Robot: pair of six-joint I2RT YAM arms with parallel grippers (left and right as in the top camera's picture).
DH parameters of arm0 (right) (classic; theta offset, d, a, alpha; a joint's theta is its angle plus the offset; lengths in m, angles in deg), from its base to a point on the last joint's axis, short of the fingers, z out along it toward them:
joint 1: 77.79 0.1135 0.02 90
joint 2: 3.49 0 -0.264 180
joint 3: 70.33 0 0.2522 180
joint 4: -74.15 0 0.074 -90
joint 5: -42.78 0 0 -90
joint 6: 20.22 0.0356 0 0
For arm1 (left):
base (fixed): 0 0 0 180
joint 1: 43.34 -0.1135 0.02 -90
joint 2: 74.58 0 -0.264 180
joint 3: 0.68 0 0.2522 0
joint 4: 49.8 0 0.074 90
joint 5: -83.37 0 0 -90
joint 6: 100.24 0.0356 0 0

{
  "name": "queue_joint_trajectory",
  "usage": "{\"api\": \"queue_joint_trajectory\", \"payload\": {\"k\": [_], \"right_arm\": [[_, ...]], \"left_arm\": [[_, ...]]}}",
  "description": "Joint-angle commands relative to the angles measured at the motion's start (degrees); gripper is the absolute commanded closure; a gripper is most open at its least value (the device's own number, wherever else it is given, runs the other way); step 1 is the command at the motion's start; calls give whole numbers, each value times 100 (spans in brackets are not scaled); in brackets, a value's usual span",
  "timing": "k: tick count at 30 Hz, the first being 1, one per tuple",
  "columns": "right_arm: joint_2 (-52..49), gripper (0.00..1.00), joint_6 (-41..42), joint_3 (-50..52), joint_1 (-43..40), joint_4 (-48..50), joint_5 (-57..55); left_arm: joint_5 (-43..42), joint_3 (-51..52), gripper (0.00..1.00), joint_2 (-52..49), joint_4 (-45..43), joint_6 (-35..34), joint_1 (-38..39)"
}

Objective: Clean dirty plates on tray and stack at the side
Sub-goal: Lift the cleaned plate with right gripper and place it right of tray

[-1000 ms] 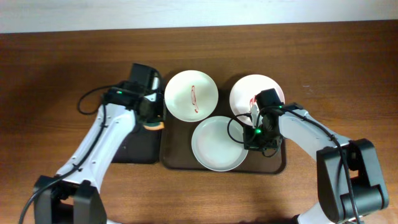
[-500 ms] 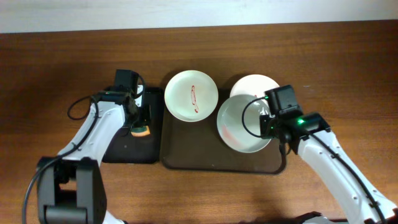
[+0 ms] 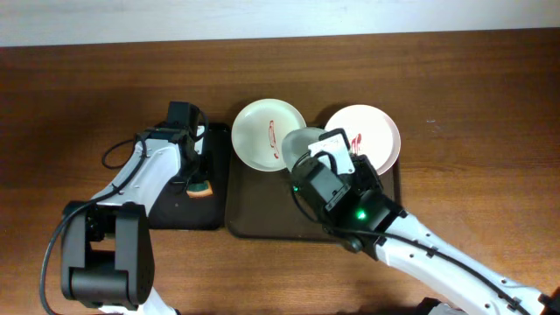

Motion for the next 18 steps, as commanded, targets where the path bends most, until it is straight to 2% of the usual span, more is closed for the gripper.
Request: {"api": "queue_joint_trajectory", "payload": {"k": [1, 5, 7, 10, 14, 18], "right_arm": [[98, 96, 33, -140, 44, 46, -474], [98, 96, 750, -140, -328, -26, -162], [98, 96, 925, -140, -837, -37, 796], [127, 96, 931, -140, -1797, -44, 1943], [345, 96, 931, -140, -3491, -39, 3641], [321, 96, 955, -140, -5038, -85, 4680]], "left_arm": [[39, 28, 100, -35, -15, 90, -24], [42, 28, 100, -35, -17, 90, -24], [46, 28, 100, -35, -31, 94, -26], [46, 28, 99, -35, -92, 92, -26], [44, 28, 97, -35, -87, 92, -24], [42, 28, 96, -35, -85, 92, -24]]}}
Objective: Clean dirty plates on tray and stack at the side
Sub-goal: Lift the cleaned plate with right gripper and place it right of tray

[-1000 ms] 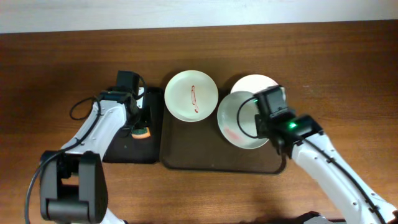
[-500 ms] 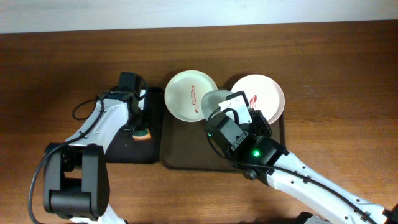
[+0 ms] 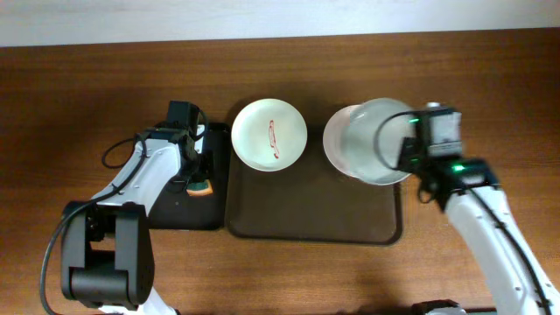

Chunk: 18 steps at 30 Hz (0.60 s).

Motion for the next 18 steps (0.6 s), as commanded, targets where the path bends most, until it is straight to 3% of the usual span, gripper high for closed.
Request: {"api": "queue_joint_trajectory", "payload": {"k": [1, 9, 13, 18], "right_arm": [[70, 96, 184, -136, -1268, -44, 1316], [-560, 96, 874, -133, -3464, 83, 1569], [-1276, 95, 868, -136, -3676, 487, 1679], [-1558, 80, 719, -136, -3663, 879, 2811]], "left_arm": [[39, 28, 96, -35, -15, 70, -24], [39, 28, 96, -35, -13, 70, -24], [39, 28, 96, -35, -13, 70, -24], [39, 28, 95, -35, -13, 70, -24]]}}
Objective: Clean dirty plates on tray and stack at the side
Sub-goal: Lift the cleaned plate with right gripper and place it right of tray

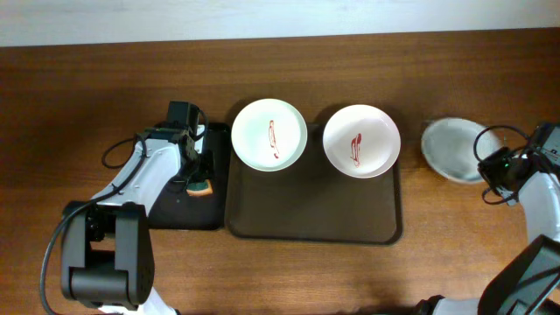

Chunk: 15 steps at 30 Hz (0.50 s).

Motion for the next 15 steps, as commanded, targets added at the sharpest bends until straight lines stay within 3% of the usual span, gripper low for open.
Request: {"api": "queue_joint_trajectory", "payload": {"k": [1, 3, 7, 15], "right_arm": [[-11, 82, -361, -131, 28, 39, 1163], [-11, 89, -984, -131, 195, -225, 1725], [-22, 96, -1611, -129, 820, -861, 1626], [-509, 96, -1624, -114, 1853, -1338, 212]], "left_arm": [[39, 28, 96, -35, -15, 70, -24], [39, 28, 96, -35, -13, 70, -24], [39, 28, 96, -35, -13, 70, -24], [39, 28, 96, -35, -13, 70, -24]]}}
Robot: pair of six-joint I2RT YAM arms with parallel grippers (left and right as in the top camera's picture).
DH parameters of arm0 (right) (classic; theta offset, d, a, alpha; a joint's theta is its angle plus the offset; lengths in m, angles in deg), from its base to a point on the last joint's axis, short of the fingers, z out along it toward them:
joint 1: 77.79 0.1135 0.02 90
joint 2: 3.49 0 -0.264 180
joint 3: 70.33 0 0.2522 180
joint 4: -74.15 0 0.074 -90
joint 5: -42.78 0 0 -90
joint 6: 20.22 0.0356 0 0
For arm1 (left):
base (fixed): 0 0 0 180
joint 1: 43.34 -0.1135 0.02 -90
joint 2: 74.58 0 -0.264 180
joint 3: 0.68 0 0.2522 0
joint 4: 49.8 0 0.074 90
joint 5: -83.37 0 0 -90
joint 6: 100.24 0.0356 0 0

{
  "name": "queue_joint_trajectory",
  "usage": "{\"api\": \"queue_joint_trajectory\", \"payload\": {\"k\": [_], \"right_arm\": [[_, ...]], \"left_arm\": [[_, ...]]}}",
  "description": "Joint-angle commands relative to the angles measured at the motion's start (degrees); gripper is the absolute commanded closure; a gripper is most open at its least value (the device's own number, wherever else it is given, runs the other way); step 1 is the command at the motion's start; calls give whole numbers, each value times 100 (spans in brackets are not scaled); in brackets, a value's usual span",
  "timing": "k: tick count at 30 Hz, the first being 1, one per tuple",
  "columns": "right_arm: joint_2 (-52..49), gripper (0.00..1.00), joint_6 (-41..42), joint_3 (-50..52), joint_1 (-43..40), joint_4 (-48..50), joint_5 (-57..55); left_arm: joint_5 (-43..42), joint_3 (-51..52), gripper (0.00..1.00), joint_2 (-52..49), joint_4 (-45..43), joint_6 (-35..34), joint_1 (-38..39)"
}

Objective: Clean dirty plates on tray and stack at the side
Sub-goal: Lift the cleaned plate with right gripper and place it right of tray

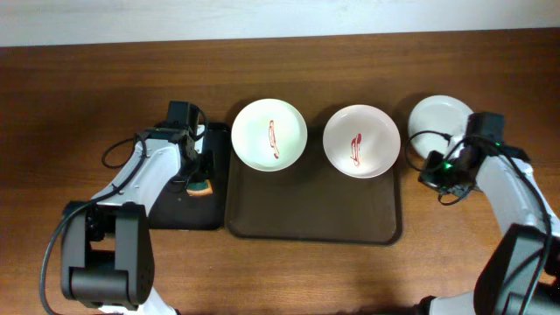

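Two white plates, each with a red smear, lie on the brown tray (315, 206): the left plate (269, 134) and the right plate (361, 141). A clean white plate (440, 116) lies on the table just right of the tray. My right gripper (430, 149) is at that plate's near edge and seems shut on its rim, though the wrist hides much of the jaws. My left gripper (198, 173) points down onto an orange and green sponge (204, 188) and is shut on it.
The sponge rests on a small black tray (175, 210) left of the brown tray. A black cable (118, 153) loops beside the left arm. The wooden table's far edge meets a white wall at the top.
My right gripper has moved left and toward the far side with the clean plate. The plate was tilted farther right; now it lies flat beside the tray's top right corner. The left arm is unmoved.
My right gripper held a clean plate over the tray's middle, between the two dirty plates. Then it held the plate over the right dirty plate, then out to the right of the tray. Now the plate lies beside the tray. My left gripper stayed on the sponge throughout.
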Motion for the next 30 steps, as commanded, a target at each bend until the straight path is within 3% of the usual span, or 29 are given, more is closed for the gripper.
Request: {"api": "queue_joint_trajectory", "payload": {"k": [1, 13, 25, 30], "right_arm": [[-328, 96, -81, -85, 208, -42, -463], [-1025, 96, -448, -85, 291, 304, 741], [-1025, 96, -446, -87, 1513, 970, 745], [-994, 85, -444, -201, 1438, 831, 590]], "left_arm": [[39, 28, 96, -35, -13, 70, -24], [39, 28, 96, -35, -7, 70, -24], [37, 28, 98, -35, 638, 68, -24], [37, 28, 99, -35, 627, 68, -24]]}}
